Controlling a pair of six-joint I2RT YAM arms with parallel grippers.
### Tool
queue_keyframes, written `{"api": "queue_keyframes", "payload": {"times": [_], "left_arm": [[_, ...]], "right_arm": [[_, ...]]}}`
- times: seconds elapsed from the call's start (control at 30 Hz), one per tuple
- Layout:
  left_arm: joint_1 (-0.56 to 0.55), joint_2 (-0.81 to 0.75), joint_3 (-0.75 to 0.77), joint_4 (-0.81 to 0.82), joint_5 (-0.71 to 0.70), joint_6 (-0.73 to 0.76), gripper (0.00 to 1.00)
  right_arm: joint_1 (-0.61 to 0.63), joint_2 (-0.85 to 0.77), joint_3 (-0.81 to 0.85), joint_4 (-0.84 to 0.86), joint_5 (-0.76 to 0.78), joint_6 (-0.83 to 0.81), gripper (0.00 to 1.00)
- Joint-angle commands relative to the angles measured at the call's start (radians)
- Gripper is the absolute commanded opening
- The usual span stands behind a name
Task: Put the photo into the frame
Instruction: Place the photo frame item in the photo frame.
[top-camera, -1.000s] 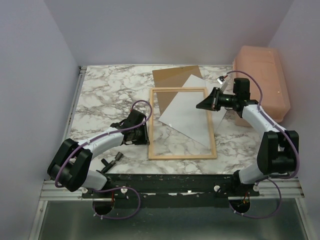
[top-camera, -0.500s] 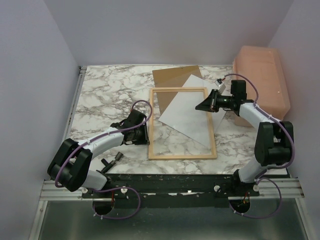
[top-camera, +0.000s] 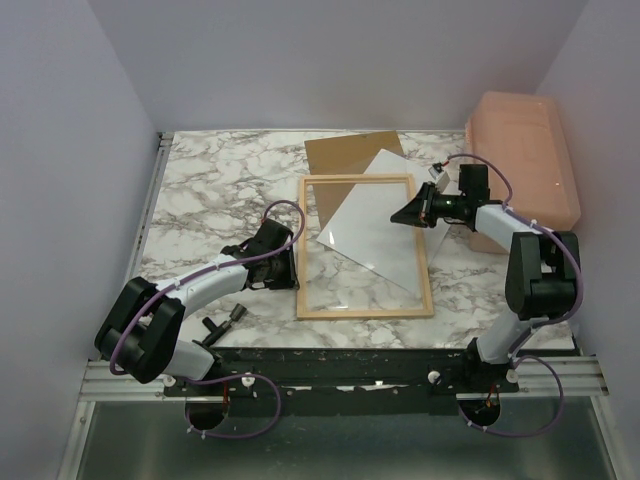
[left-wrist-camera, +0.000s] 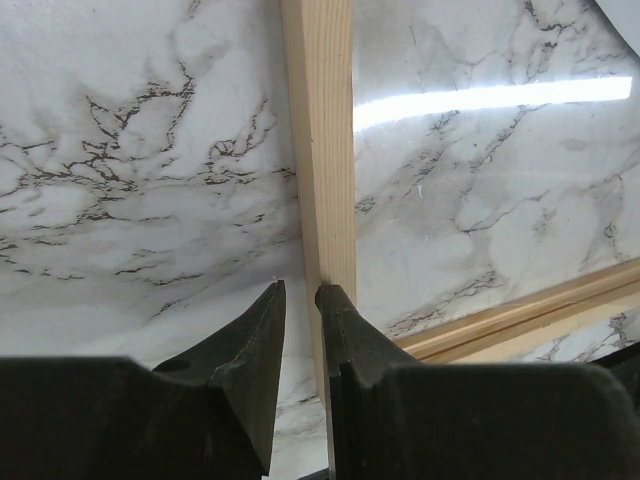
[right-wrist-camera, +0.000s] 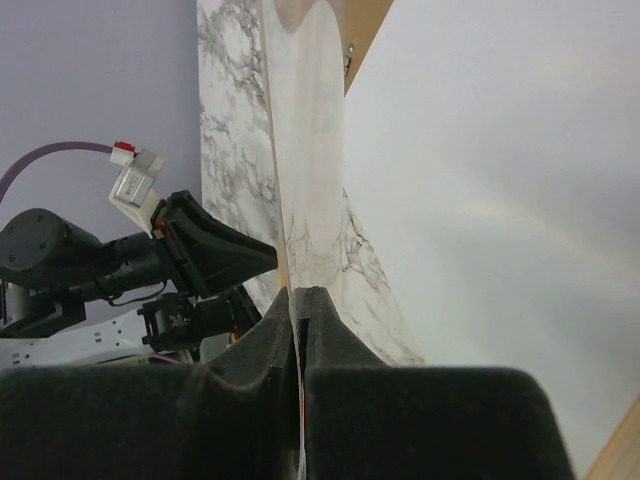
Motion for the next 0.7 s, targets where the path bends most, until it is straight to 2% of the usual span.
{"api": "queue_keyframes", "payload": {"times": [0.0, 0.43, 0.67], "left_arm": [[-0.01, 0.058, -0.029, -0.037, -0.085, 0.024, 0.22], [-0.014, 0.062, -0.024, -0.039, -0.087, 0.027, 0.22], [-0.017, 0.062, -0.023, -0.042, -0.089, 0.03, 0.19]], "right_arm": [[0.014, 0.034, -0.013, 0.003, -0.016, 0.027, 0.01], [0.014, 0.078, -0.003, 0.012, -0.049, 0.039, 0.01], [0.014, 0.037, -0.006, 0.052, -0.08, 0.127, 0.01]]}}
